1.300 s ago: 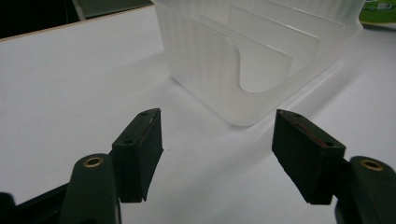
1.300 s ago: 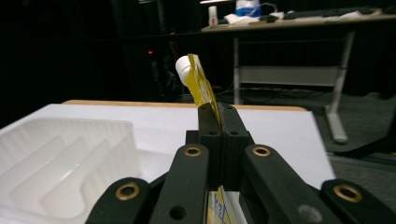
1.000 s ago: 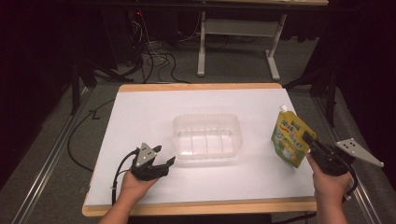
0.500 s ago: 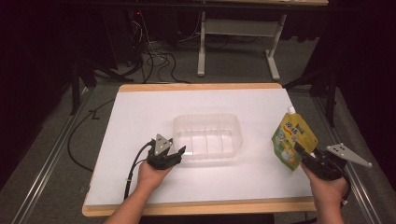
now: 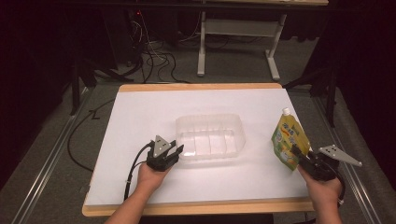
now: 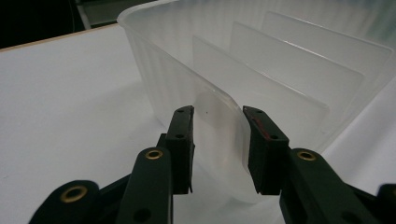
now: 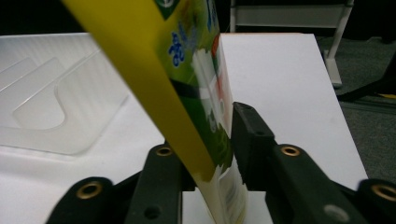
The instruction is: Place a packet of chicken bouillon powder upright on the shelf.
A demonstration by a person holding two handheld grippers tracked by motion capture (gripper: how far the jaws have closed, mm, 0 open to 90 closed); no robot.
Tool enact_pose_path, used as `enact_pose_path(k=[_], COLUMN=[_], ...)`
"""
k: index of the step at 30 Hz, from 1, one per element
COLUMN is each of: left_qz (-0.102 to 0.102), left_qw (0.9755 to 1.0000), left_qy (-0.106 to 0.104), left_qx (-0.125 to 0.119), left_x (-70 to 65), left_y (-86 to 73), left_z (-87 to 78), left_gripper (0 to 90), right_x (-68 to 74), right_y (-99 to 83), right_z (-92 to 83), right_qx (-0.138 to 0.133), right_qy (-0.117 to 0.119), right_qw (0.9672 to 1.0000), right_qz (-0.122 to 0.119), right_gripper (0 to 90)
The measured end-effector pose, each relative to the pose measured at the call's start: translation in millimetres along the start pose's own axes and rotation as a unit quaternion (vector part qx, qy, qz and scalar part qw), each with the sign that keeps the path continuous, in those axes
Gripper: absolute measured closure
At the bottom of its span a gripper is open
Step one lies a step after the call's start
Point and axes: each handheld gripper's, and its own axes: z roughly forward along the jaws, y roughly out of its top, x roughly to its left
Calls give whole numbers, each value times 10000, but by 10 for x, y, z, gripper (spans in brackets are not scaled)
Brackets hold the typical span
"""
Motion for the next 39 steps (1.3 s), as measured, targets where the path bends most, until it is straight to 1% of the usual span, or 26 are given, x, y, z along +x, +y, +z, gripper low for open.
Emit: enact_pose_path(k=[6,9,11,12,14,16,18,22,23,27,28,29,30,32,34,36,38,39], left_qz=[94,159,147,164,206,292,367,270,273,385,397,394,386,388,416,435,405,405], left_qw=[10000,9998,9998,9997,9995,9991,9987,9986,9984,9979,9979,9979,9979,9979,9978,9977,9979,9979], left_qy=[-28,-76,-113,-169,-239,-303,-345,-454,-489,-512,-514,-516,-522,-520,-512,-507,-507,-503], left_qx=[-12,4,7,24,31,54,85,47,37,43,49,51,54,54,58,57,62,59], left_x=[-33,-76,-89,-117,-150,-180,-196,-174,-171,-194,-196,-198,-199,-202,-202,-193,-180,-178], left_y=[6,17,20,27,32,38,42,60,64,60,60,59,59,58,57,57,57,55], left_z=[8,15,18,22,29,32,28,-19,-34,-55,-56,-56,-56,-57,-60,-67,-70,-72], left_gripper=[674,674,672,669,659,643,598,566,564,548,545,541,540,540,541,544,552,553], right_x=[18,9,2,-15,-19,-14,-2,16,17,20,25,33,35,31,33,28,28,36], right_y=[19,30,31,38,49,59,72,93,96,104,98,90,79,81,80,92,117,122], right_z=[1,0,-4,-17,-33,-47,-61,-84,-88,-90,-77,-57,-45,-44,-51,-63,-74,-74], right_qx=[50,52,36,-21,-77,-127,-158,-215,-213,-259,-228,-156,-151,-161,-164,-223,-260,-255], right_qy=[-106,-138,-134,-112,-100,-110,-145,-132,-138,-79,-63,-50,-38,-64,-86,-63,-45,-66], right_qw=[9999,9998,9998,9997,9995,9995,9994,9993,9994,9993,9993,9995,9996,9995,9996,9994,9993,9994], right_qz=[-20,106,143,227,283,262,276,260,250,271,274,267,221,272,226,240,264,228], right_gripper=[791,800,802,806,808,811,815,818,818,817,816,815,814,806,799,753,764,783])
